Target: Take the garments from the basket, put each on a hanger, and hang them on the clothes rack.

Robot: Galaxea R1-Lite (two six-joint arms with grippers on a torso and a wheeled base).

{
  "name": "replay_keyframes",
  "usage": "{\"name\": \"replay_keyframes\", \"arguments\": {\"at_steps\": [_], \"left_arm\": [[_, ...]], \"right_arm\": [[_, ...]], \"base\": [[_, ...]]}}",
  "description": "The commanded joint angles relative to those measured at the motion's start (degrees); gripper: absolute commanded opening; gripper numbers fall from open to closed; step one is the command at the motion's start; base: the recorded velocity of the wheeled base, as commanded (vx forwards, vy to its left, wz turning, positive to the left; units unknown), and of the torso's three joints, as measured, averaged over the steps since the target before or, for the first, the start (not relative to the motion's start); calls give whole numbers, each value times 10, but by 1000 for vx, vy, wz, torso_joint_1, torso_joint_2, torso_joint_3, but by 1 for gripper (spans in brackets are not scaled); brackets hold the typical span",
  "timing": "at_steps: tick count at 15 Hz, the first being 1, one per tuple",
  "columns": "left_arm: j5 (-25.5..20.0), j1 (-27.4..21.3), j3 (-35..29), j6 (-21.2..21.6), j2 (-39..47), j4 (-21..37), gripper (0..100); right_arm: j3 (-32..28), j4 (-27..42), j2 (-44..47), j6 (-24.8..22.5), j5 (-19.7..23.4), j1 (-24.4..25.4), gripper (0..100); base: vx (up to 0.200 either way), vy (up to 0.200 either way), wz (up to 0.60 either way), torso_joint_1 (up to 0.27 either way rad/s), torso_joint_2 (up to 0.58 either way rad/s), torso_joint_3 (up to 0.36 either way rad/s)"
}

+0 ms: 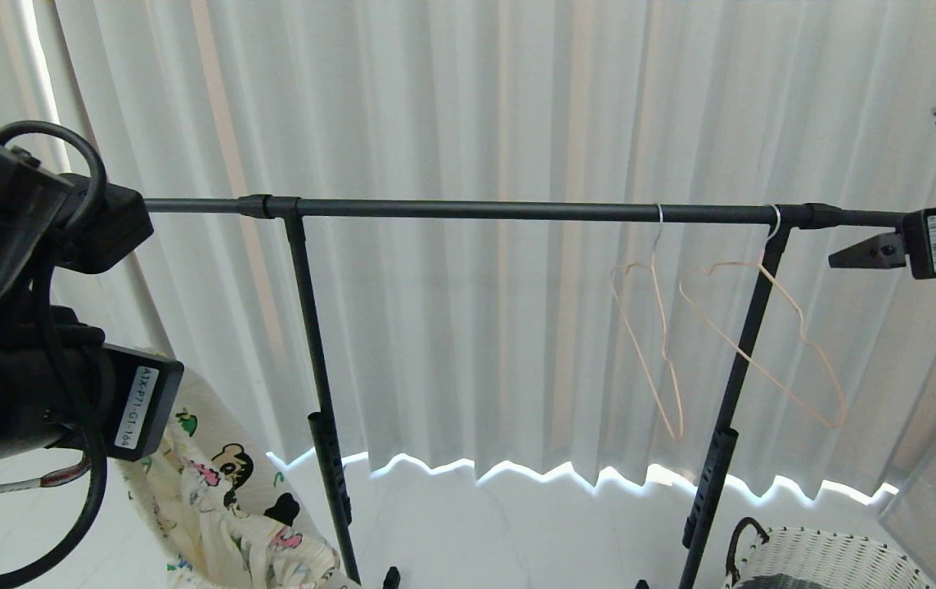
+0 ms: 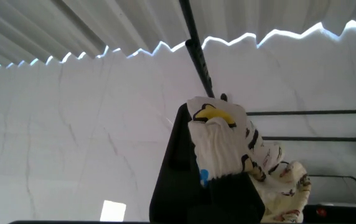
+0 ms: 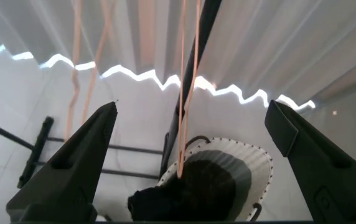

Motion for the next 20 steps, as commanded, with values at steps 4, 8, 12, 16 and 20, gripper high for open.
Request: {"name": "replay_keyframes", "arguments": {"at_steps": [4, 8, 12, 16, 20], "left_arm": [[0, 2, 3, 0, 2, 0, 0], [2, 15, 3, 0, -2, 0, 0], [4, 28, 3, 0, -8, 0, 0], [10, 28, 3, 1, -15, 0, 0], [12, 29, 3, 1, -14, 0, 0]], "right_arm": [[75, -52, 35, -1, 35, -28, 100], [106, -100, 76, 1, 42, -61, 100], [119, -143, 116, 0, 68, -83, 100], [119, -155, 142, -5, 89, -90, 100], [124, -155, 151, -4, 92, -89, 100]], "base": [[50, 0, 0, 2, 1, 1], [0, 0, 0, 0, 0, 0], [0, 0, 0, 0, 0, 0], [0, 0, 0, 0, 0, 0], [0, 0, 0, 0, 0, 0]]}}
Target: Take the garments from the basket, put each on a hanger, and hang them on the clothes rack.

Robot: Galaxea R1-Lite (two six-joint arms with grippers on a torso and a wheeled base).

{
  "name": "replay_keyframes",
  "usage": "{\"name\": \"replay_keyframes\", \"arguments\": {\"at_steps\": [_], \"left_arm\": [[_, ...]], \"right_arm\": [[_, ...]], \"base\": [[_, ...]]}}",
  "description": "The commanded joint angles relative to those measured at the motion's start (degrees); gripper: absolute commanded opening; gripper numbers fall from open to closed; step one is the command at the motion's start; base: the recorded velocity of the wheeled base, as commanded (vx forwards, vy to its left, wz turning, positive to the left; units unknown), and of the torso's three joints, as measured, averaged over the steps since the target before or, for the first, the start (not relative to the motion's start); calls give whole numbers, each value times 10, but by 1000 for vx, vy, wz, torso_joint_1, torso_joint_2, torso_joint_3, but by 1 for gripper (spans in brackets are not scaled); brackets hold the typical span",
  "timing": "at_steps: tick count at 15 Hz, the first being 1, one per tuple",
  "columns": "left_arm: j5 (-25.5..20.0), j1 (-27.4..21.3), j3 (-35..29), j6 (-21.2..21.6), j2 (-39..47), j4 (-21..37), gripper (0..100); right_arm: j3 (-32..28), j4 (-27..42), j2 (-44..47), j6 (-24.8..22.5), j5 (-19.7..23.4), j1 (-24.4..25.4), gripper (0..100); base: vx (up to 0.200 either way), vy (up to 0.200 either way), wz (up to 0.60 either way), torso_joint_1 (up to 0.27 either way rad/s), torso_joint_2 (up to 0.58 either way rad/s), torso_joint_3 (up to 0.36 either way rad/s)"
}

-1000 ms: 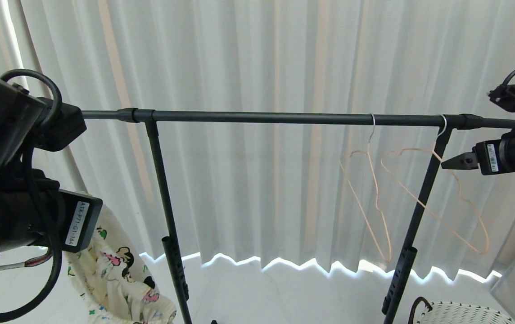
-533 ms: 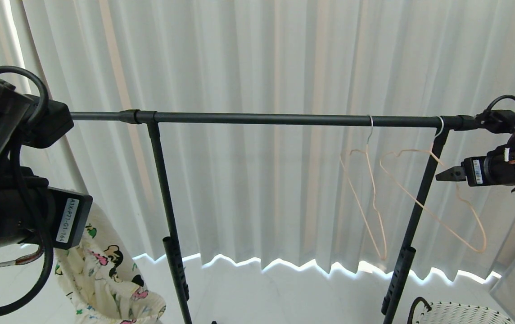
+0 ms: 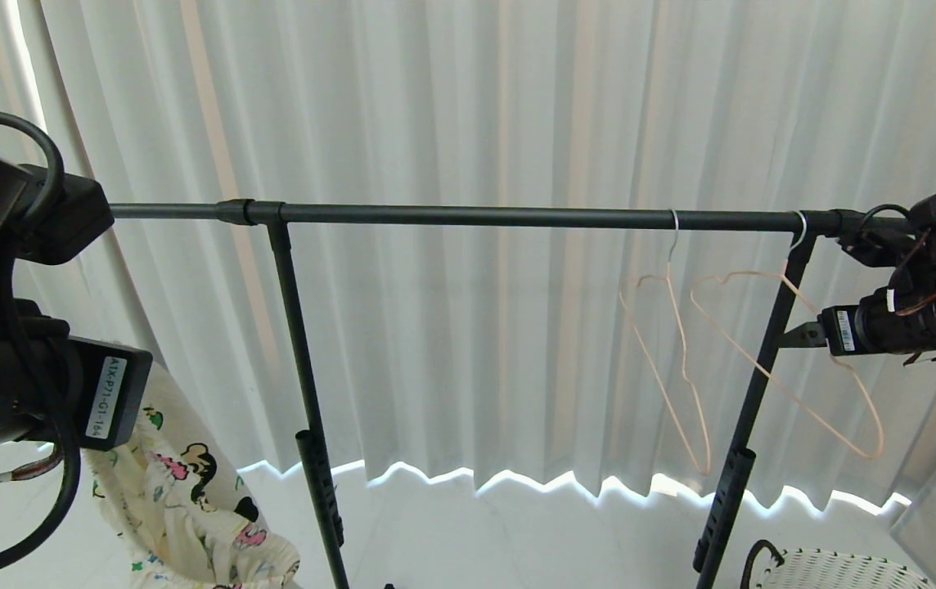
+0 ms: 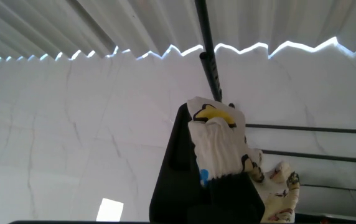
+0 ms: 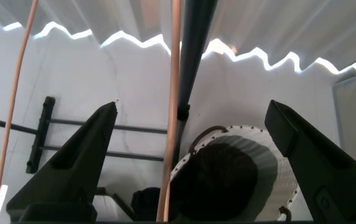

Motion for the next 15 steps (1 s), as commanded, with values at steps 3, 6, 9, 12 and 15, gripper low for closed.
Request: {"name": "replay_keyframes", "arguments": {"at_steps": [3, 6, 9, 12, 15], "left_arm": [[0, 0, 1, 0, 1, 0, 0], [0, 1, 1, 0, 1, 0, 0], [0, 1, 1, 0, 1, 0, 0], [0, 1, 1, 0, 1, 0, 0], [0, 1, 4, 0, -1, 0, 0]], "right_arm": [[3, 0, 4, 0, 0, 3, 0], [3, 0, 3, 0, 0, 5, 0], [3, -1, -3, 0, 0, 6, 0], [3, -1, -20, 1, 6, 13, 0], [30, -53, -49, 4, 14, 25, 0]], "base": [[0, 0, 0, 0, 0, 0], [0, 0, 0, 0, 0, 0], [0, 0, 0, 0, 0, 0], [0, 0, 0, 0, 0, 0], [0, 0, 0, 0, 0, 0]]}}
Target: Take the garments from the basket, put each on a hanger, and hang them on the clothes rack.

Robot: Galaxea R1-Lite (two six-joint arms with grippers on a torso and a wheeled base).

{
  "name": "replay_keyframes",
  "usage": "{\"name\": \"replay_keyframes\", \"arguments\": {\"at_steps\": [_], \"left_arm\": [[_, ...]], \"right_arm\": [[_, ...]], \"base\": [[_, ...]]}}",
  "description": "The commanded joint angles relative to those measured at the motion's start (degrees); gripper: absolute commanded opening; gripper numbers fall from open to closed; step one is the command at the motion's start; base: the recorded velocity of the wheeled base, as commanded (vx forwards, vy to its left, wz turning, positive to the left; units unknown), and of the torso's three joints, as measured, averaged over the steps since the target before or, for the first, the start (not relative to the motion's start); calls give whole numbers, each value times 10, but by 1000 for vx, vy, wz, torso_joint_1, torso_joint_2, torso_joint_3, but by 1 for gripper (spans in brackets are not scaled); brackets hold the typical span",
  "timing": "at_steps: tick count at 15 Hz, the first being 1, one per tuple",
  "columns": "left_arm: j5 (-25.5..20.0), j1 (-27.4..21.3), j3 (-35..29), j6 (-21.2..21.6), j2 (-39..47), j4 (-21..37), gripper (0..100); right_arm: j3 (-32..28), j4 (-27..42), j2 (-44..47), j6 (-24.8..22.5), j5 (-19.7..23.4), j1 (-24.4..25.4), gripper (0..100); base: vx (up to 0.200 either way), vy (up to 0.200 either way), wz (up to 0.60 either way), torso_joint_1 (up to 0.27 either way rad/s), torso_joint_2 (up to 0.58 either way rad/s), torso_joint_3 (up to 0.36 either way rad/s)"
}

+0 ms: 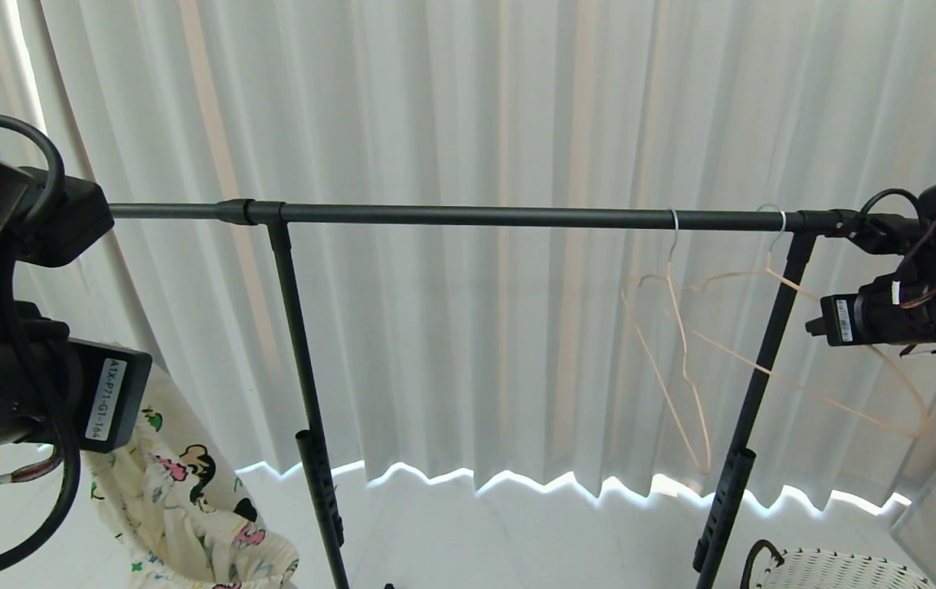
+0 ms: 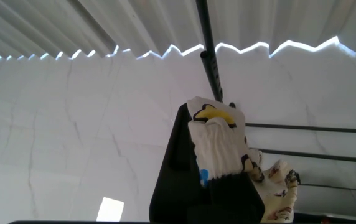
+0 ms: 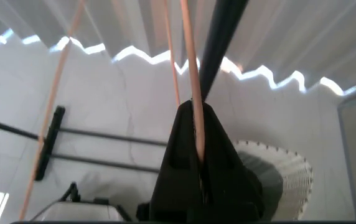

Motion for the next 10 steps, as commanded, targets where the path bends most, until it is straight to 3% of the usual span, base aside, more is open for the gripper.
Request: {"name": "replay_keyframes", "arguments": {"at_steps": [1, 7, 10], "left_arm": [[0, 0, 1, -1, 0, 0, 0], [6, 0, 1, 0, -12, 0, 0], [32, 0, 1, 0, -13, 0, 0]], "right_arm": [[32, -44, -29, 1, 1, 5, 0], [165, -207, -106, 1, 1, 5, 0], [206, -215, -160, 1, 1, 5, 0]], "base": [[0, 0, 0, 0, 0, 0], [0, 0, 0, 0, 0, 0], [0, 0, 0, 0, 0, 0]]}}
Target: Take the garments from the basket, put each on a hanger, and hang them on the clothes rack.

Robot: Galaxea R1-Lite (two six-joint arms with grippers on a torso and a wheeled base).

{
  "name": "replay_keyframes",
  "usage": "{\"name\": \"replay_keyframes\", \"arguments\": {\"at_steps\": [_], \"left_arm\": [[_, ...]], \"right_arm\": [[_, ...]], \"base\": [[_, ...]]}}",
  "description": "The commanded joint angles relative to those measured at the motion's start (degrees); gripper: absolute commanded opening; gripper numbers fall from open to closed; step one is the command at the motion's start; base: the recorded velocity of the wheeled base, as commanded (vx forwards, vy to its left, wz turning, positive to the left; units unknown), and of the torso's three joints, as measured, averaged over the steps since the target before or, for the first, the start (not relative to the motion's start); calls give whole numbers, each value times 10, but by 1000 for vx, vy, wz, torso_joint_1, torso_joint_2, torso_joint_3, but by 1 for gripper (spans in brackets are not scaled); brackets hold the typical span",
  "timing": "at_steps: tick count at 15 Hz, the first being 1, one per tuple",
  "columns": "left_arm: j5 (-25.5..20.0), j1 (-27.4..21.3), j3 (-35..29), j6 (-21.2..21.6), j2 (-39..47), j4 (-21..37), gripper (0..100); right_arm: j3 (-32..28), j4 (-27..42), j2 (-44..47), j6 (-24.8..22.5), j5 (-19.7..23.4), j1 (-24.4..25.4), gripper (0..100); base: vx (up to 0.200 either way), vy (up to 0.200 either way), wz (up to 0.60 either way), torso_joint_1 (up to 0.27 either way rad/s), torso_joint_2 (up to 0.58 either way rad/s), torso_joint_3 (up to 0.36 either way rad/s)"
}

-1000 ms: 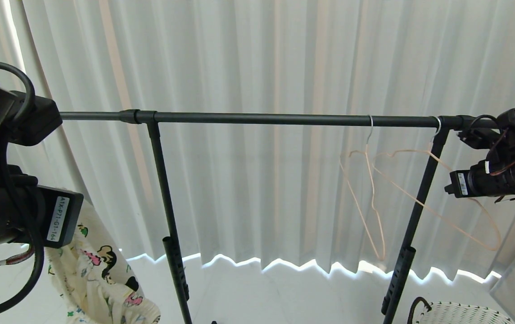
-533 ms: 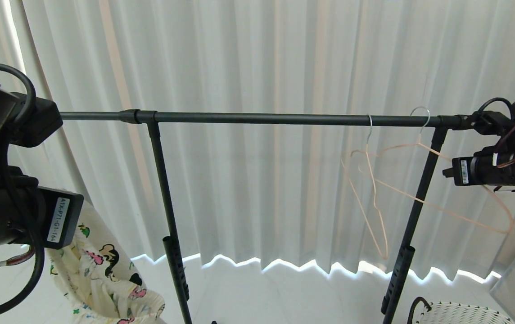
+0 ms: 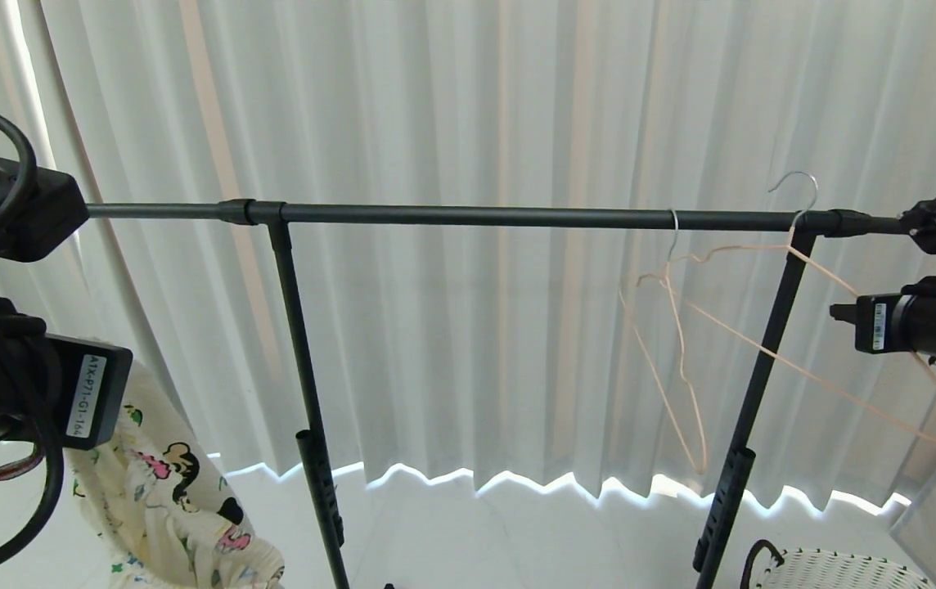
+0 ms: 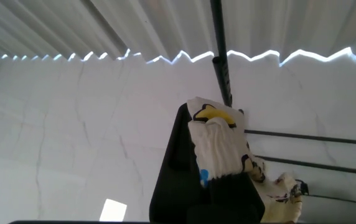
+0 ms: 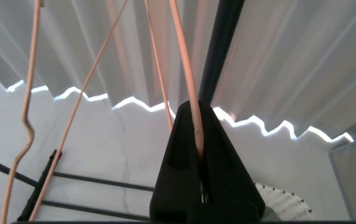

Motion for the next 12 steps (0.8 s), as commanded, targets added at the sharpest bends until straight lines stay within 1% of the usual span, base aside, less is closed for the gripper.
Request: {"name": "replay_keyframes", "arguments": {"at_steps": [1, 2, 4, 5, 8, 10, 12], "left_arm": [[7, 0, 1, -1, -1, 0, 0], [7, 0, 1, 0, -2, 0, 0], [7, 0, 1, -1, -2, 0, 0], [7, 0, 1, 0, -1, 0, 0], [6, -1, 6, 0, 0, 0, 0], [5, -1, 13, -1, 1, 0, 0], [4, -1, 16, -1, 2, 0, 0]], "right_arm": [[30, -2, -58, 0, 0, 0, 0], [48, -1, -91, -1, 1, 0, 0], [67, 0, -126, -1, 1, 2, 0], [81, 7, -159, -1, 1, 6, 0], [106, 28, -220, -1, 2, 8, 0], [121, 30, -250, -1, 2, 21, 0], [127, 30, -269, -1, 2, 55, 0]], "base": [[-200, 0, 0, 2, 2, 2], [-200, 0, 0, -2, -2, -7], [-200, 0, 0, 10, 7, 2], [-200, 0, 0, -7, -7, 2], [-200, 0, 0, -1, -2, 6], [-200, 0, 0, 0, 5, 5], [-200, 0, 0, 2, 2, 2]]}}
